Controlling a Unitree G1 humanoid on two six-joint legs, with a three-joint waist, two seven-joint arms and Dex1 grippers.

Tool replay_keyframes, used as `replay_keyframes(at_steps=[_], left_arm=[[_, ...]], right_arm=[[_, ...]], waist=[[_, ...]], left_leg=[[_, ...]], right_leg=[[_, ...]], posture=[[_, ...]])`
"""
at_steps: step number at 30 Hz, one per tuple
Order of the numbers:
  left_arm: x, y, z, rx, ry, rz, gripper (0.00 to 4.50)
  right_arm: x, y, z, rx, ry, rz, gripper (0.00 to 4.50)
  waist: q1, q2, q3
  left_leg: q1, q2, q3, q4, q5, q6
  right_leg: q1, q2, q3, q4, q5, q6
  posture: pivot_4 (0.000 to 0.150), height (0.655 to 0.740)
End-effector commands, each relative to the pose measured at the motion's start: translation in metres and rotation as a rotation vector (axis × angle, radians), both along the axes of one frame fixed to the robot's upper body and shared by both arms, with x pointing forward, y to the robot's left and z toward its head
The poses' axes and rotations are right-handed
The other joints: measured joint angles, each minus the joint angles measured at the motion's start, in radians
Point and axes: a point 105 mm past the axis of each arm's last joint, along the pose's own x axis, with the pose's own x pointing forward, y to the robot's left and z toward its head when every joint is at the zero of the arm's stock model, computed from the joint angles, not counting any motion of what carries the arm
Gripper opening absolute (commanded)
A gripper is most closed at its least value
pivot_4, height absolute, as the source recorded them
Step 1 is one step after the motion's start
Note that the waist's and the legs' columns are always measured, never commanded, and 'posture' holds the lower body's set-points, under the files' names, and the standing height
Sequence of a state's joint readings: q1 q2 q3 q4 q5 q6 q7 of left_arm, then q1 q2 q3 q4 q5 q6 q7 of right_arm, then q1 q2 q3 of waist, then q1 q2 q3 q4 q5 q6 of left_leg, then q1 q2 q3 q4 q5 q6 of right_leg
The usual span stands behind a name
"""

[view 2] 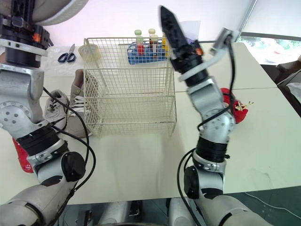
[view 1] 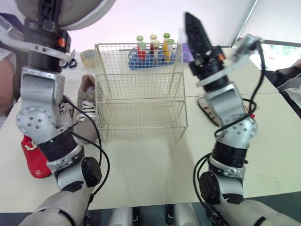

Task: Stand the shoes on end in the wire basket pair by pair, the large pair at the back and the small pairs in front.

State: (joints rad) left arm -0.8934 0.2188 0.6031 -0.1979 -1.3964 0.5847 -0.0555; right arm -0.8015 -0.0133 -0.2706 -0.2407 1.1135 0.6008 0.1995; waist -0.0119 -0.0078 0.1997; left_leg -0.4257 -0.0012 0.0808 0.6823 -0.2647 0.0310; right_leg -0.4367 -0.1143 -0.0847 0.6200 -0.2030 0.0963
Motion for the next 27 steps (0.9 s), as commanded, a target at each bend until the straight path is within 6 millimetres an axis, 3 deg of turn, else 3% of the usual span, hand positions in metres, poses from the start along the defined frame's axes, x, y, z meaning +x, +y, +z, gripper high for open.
replay_keyframes(at_steps=[1, 13, 18, 22, 25, 27], left_arm=[[-0.011, 0.001, 0.009, -0.025, -0.06, -0.009, 0.71], [-0.001, -0.033, -0.018, 0.005, 0.027, -0.106, 0.71], [-0.006, -0.055, -0.037, 0.064, 0.068, -0.167, 0.71], [-0.009, -0.061, -0.047, 0.065, 0.093, -0.184, 0.71], [-0.008, -0.06, -0.049, 0.042, 0.109, -0.172, 0.71], [-0.008, -0.06, -0.049, 0.04, 0.109, -0.171, 0.71]], right_arm=[[-0.009, 0.014, 0.017, 0.003, -0.093, 0.025, 4.49], [-0.003, 0.05, 0.037, -0.008, -0.228, 0.107, 4.49], [0.003, 0.051, 0.045, 0.009, -0.247, 0.093, 4.49], [0.008, 0.048, 0.048, 0.023, -0.251, 0.07, 4.49], [0.003, 0.045, 0.051, 0.045, -0.275, 0.084, 3.69], [0.002, 0.045, 0.051, 0.047, -0.28, 0.085, 2.74]], waist=[[0.002, 0.0, 0.0], [0.0, -0.001, 0.0], [-0.001, -0.001, 0.0], [0.0, -0.001, 0.0], [0.001, -0.001, 0.0], [0.0, -0.001, 0.0]], left_leg=[[0.0, -0.001, -0.001, 0.001, -0.001, 0.001], [0.0, -0.001, -0.002, 0.001, -0.002, 0.003], [0.0, -0.001, -0.002, 0.001, -0.002, 0.003], [0.0, -0.001, -0.002, 0.001, -0.002, 0.003], [0.0, -0.001, -0.002, 0.001, -0.002, 0.003], [0.0, -0.001, -0.002, 0.001, -0.002, 0.003]], right_leg=[[0.001, 0.0, 0.0, -0.001, 0.0, 0.0], [0.004, 0.0, 0.0, -0.004, 0.002, 0.003], [0.004, 0.0, 0.0, -0.004, 0.002, 0.003], [0.004, 0.0, 0.0, -0.005, 0.002, 0.003], [0.004, 0.0, -0.001, -0.006, 0.002, 0.003], [0.004, 0.0, -0.001, -0.006, 0.002, 0.003]], posture=[[0.15, 0.74], [0.15, 0.74], [0.15, 0.74], [0.15, 0.74], [0.15, 0.74], [0.15, 0.74]])
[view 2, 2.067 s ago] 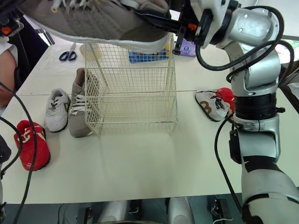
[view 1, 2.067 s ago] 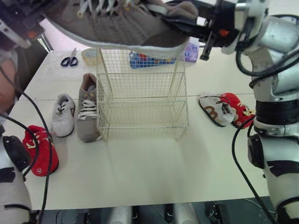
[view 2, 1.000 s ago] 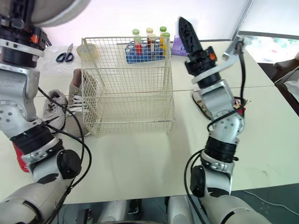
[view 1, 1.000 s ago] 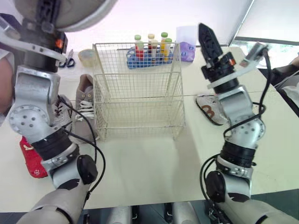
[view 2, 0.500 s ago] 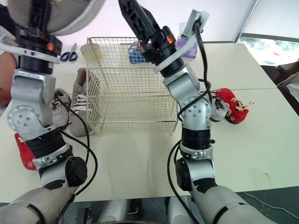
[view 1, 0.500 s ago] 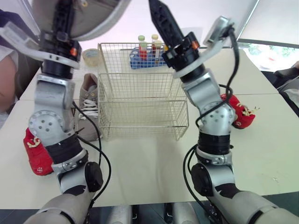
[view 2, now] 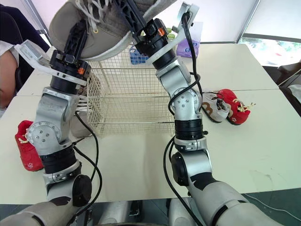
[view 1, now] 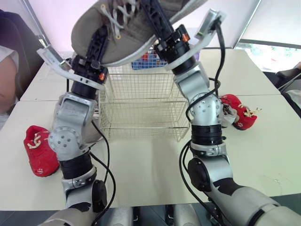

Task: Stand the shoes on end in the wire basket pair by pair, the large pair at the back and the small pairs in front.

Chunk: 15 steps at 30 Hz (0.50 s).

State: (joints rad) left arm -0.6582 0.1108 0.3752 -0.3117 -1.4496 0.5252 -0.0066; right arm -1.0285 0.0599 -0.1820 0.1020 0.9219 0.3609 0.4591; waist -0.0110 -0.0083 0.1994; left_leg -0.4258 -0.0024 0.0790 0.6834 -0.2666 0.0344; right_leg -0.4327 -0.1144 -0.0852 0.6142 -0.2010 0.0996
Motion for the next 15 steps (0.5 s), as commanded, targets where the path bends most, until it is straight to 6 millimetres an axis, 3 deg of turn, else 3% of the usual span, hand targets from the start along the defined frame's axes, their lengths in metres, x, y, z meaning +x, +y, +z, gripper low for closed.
replay_keyframes(at_steps=[1, 3, 6, 11, 15], left_arm=[[-0.013, -0.005, 0.011, 0.0, -0.062, -0.022, 0.71], [-0.012, -0.006, 0.01, 0.015, -0.066, -0.017, 0.71], [-0.01, -0.008, 0.007, 0.058, -0.06, -0.008, 0.71], [-0.014, -0.013, -0.014, 0.316, -0.025, 0.033, 2.97], [-0.038, -0.02, -0.025, 0.56, -0.075, 0.039, 2.97]], right_arm=[[-0.019, -0.004, 0.023, 0.048, -0.104, 0.014, 2.3], [-0.022, -0.004, 0.024, 0.048, -0.115, 0.022, 1.69], [-0.025, -0.006, 0.028, 0.027, -0.13, 0.018, 1.67], [-0.021, -0.034, 0.052, -0.079, -0.269, -0.102, 1.67], [-0.007, -0.055, 0.063, -0.262, -0.397, -0.19, 1.67]], waist=[[-0.001, 0.0, 0.0], [-0.002, 0.0, 0.0], [-0.002, 0.0, 0.0], [-0.001, 0.0, 0.0], [-0.003, 0.001, 0.0]], left_leg=[[0.0, 0.0, 0.0, 0.0, 0.0, 0.0], [0.0, 0.0, 0.0, 0.0, 0.0, 0.0], [0.0, 0.0, 0.0, 0.0, 0.0, 0.0], [0.0, 0.0, 0.0, 0.0, 0.0, 0.0], [0.0, 0.0, 0.0, -0.001, 0.0, 0.0]], right_leg=[[0.0, 0.0, 0.0, 0.0, 0.0, 0.0], [0.0, 0.0, 0.0, 0.0, 0.0, 0.0], [0.0, 0.0, 0.0, 0.0, 0.0, 0.0], [0.0, 0.0, 0.0, 0.0, 0.0, 0.0], [-0.001, 0.0, 0.0, -0.001, 0.0, 0.0]], posture=[[0.15, 0.74], [0.15, 0.74], [0.15, 0.74], [0.15, 0.74], [0.15, 0.74]])
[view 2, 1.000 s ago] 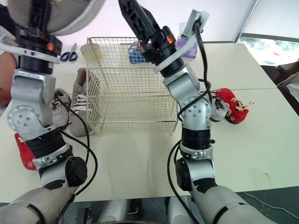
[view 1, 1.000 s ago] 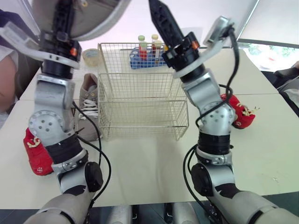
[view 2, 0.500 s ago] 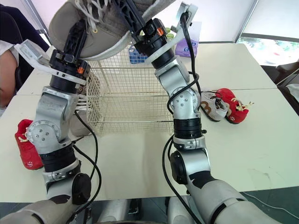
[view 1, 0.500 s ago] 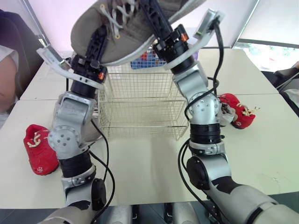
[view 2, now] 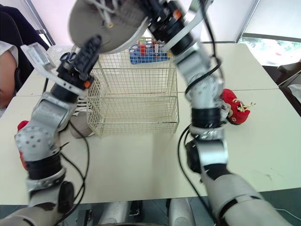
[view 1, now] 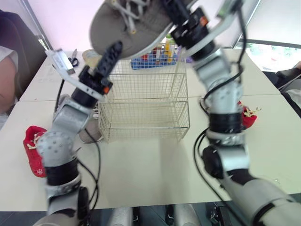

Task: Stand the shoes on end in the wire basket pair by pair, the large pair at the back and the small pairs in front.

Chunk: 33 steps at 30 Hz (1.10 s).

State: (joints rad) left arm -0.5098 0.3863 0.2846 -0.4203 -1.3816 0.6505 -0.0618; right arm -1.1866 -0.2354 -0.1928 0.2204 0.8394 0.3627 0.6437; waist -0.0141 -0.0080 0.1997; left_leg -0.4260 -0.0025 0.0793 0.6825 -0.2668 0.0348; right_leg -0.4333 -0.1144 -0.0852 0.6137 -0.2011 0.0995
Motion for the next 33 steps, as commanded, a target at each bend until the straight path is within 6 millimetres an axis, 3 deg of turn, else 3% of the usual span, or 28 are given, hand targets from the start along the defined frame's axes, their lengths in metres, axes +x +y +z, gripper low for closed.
replay_keyframes(at_steps=[1, 6, 10, 18, 23, 28, 29, 33], left_arm=[[-0.029, -0.017, 0.007, 0.166, -0.099, -0.057, 2.97], [-0.061, -0.03, -0.003, 0.376, -0.121, -0.125, 2.97], [-0.077, -0.02, -0.014, 0.518, -0.094, -0.116, 2.97], [-0.08, 0.022, -0.026, 0.869, -0.049, 0.031, 2.97], [-0.071, 0.04, -0.013, 0.866, -0.082, 0.158, 2.97], [-0.073, 0.04, -0.013, 0.838, -0.081, 0.155, 3.04], [-0.074, 0.039, -0.014, 0.836, -0.076, 0.147, 3.04], [-0.074, 0.042, -0.018, 0.808, -0.054, 0.121, 3.04]], right_arm=[[-0.003, -0.017, 0.024, -0.088, -0.17, -0.034, 1.67], [0.018, -0.022, 0.017, -0.361, -0.258, -0.074, 1.67], [0.033, -0.024, 0.0, -0.548, -0.255, -0.085, 1.67], [0.05, -0.022, -0.029, -0.683, -0.199, -0.107, 1.67], [0.056, -0.019, -0.044, -0.7, -0.16, -0.102, 1.67], [0.058, -0.022, -0.051, -0.697, -0.14, -0.097, 4.22], [0.058, -0.023, -0.052, -0.704, -0.134, -0.095, 4.44], [0.057, -0.03, -0.045, -0.691, -0.127, -0.1, 4.44]], waist=[[0.001, 0.0, 0.0], [-0.007, 0.0, 0.0], [-0.007, 0.001, 0.001], [-0.004, 0.003, 0.002], [-0.006, 0.003, 0.002], [-0.006, 0.003, 0.002], [-0.007, 0.003, 0.003], [-0.008, 0.003, 0.002]], left_leg=[[0.0, 0.0, 0.0, 0.0, 0.0, 0.0], [0.001, 0.0, 0.0, -0.001, -0.002, 0.004], [0.001, 0.001, 0.001, -0.002, 0.0, -0.001], [-0.001, 0.0, 0.001, -0.003, 0.0, -0.002], [-0.001, 0.0, 0.001, -0.005, 0.0, -0.004], [-0.001, 0.0, 0.001, -0.007, 0.001, -0.005], [-0.001, 0.0, 0.002, -0.007, 0.001, -0.005], [-0.001, 0.0, 0.003, -0.008, 0.001, -0.006]], right_leg=[[0.0, 0.0, 0.0, 0.0, 0.0, 0.0], [0.0, 0.0, 0.001, 0.0, 0.0, 0.0], [-0.002, 0.0, 0.001, 0.0, 0.0, -0.001], [-0.003, 0.0, 0.001, -0.001, -0.002, -0.004], [-0.005, 0.0, 0.001, -0.001, -0.002, -0.004], [-0.006, -0.001, 0.001, -0.001, -0.001, -0.002], [-0.006, -0.001, 0.001, -0.001, -0.001, -0.002], [-0.007, -0.002, 0.001, -0.001, -0.001, -0.002]], posture=[[0.15, 0.74], [0.15, 0.74], [0.15, 0.74], [0.15, 0.74], [0.15, 0.74], [0.15, 0.74], [0.15, 0.74], [0.15, 0.74]])
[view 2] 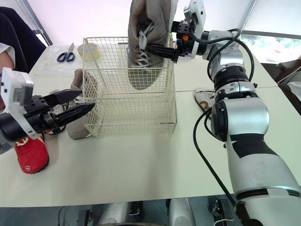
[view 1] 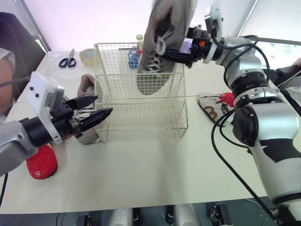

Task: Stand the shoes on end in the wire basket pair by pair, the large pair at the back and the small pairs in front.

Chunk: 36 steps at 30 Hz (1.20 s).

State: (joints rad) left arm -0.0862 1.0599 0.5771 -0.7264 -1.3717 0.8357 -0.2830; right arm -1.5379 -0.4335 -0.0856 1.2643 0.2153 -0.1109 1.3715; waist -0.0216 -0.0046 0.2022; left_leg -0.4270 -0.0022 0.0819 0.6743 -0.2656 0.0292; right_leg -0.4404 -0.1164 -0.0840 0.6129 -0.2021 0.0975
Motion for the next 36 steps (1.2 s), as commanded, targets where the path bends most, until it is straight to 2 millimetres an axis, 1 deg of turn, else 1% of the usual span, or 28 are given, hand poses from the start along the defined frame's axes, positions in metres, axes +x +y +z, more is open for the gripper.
replay_keyframes(at_steps=[1, 3, 6, 8, 10, 15, 18, 20, 22, 25, 30, 33, 36], left_arm=[[-0.004, 0.005, 0.011, -0.066, -0.036, -0.014, 3.04], [-0.002, 0.01, 0.011, -0.114, -0.025, -0.014, 3.04], [0.003, 0.017, 0.009, -0.133, -0.014, -0.009, 3.04], [0.007, 0.018, 0.01, -0.138, -0.014, -0.011, 3.04], [0.009, 0.018, 0.008, -0.133, -0.01, -0.017, 3.04], [0.013, 0.016, 0.002, -0.13, -0.003, -0.025, 3.04], [0.015, 0.015, 0.001, -0.133, -0.004, -0.028, 3.04], [0.017, 0.014, 0.0, -0.135, -0.004, -0.029, 3.04], [0.019, 0.013, -0.001, -0.135, -0.004, -0.031, 3.04], [0.02, 0.01, -0.003, -0.132, -0.003, -0.035, 3.04], [0.018, 0.011, -0.006, -0.125, 0.001, -0.026, 3.04], [0.018, 0.013, -0.006, -0.125, 0.0, -0.019, 3.04], [0.019, 0.014, -0.005, -0.127, -0.004, -0.016, 3.04]], right_arm=[[-0.008, -0.011, 0.029, 0.051, -0.075, 0.001, 4.44], [-0.009, -0.014, 0.031, 0.04, -0.081, -0.003, 4.44], [-0.012, -0.015, 0.03, -0.008, -0.105, 0.003, 4.44], [-0.012, -0.016, 0.028, -0.052, -0.127, -0.012, 4.44], [-0.01, -0.019, 0.028, -0.091, -0.154, -0.04, 4.44], [-0.008, -0.027, 0.035, -0.143, -0.227, -0.117, 4.44], [-0.01, -0.027, 0.041, -0.128, -0.237, -0.107, 4.44], [-0.015, -0.023, 0.045, -0.104, -0.228, -0.063, 4.44], [-0.017, -0.02, 0.045, -0.109, -0.228, -0.036, 4.44], [-0.016, -0.021, 0.046, -0.128, -0.235, -0.057, 4.44], [-0.017, -0.041, 0.046, -0.16, -0.19, -0.092, 4.44], [-0.013, -0.06, 0.047, -0.149, -0.19, -0.175, 4.44], [-0.012, -0.072, 0.05, -0.115, -0.199, -0.232, 4.44]], waist=[[0.0, 0.0, 0.0], [0.001, 0.0, 0.0], [0.0, 0.0, 0.0], [0.001, 0.0, 0.0], [0.002, 0.0, 0.0], [0.0, 0.0, 0.0], [0.001, 0.0, 0.0], [0.001, 0.0, 0.0], [0.001, 0.0, 0.0], [0.001, 0.0, 0.0], [0.004, 0.0, 0.0], [0.004, 0.0, 0.0], [0.001, 0.0, 0.0]], left_leg=[[0.0, 0.0, 0.0, 0.0, 0.0, 0.0], [0.0, 0.0, 0.0, 0.0, 0.0, 0.0], [0.0, 0.0, 0.0, 0.0, 0.0, 0.0], [0.0, 0.0, 0.0, 0.0, 0.0, 0.0], [0.0, 0.0, 0.0, 0.0, 0.0, 0.0], [0.0, -0.001, 0.001, 0.0, 0.0, 0.0], [0.0, -0.001, 0.001, 0.0, 0.001, -0.001], [0.0, -0.001, 0.0, 0.0, 0.001, -0.001], [0.0, -0.001, 0.001, 0.0, 0.001, -0.001], [0.0, 0.0, 0.0, 0.0, 0.001, 0.0], [0.0, -0.001, 0.0, 0.0, 0.001, 0.0], [0.0, -0.001, 0.0, 0.001, 0.001, 0.0], [0.0, -0.001, 0.0, 0.0, 0.001, 0.0]], right_leg=[[0.0, 0.0, 0.0, 0.0, 0.0, 0.0], [0.0, -0.001, 0.0, 0.0, 0.0, 0.0], [0.0, -0.001, 0.0, 0.0, 0.0, 0.0], [0.0, -0.001, 0.0, 0.0, 0.0, 0.0], [0.0, 0.0, 0.0, 0.0, 0.0, 0.0], [0.0, -0.001, 0.0, 0.0, 0.0, 0.0], [0.0, -0.001, 0.0, 0.001, 0.0, 0.0], [0.0, 0.0, 0.0, 0.001, 0.0, 0.0], [0.0, -0.001, 0.0, 0.001, 0.0, 0.0], [0.0, 0.0, 0.0, 0.001, 0.0, 0.0], [0.0, 0.0, 0.0, 0.001, 0.0, 0.0], [0.0, -0.001, 0.0, 0.001, 0.0, 0.0], [0.0, -0.001, 0.0, 0.001, 0.0, 0.0]], posture=[[0.15, 0.74], [0.15, 0.74], [0.15, 0.74], [0.15, 0.74], [0.15, 0.74], [0.15, 0.74], [0.15, 0.74], [0.15, 0.74], [0.15, 0.74], [0.15, 0.74], [0.15, 0.74], [0.15, 0.74], [0.15, 0.74]])
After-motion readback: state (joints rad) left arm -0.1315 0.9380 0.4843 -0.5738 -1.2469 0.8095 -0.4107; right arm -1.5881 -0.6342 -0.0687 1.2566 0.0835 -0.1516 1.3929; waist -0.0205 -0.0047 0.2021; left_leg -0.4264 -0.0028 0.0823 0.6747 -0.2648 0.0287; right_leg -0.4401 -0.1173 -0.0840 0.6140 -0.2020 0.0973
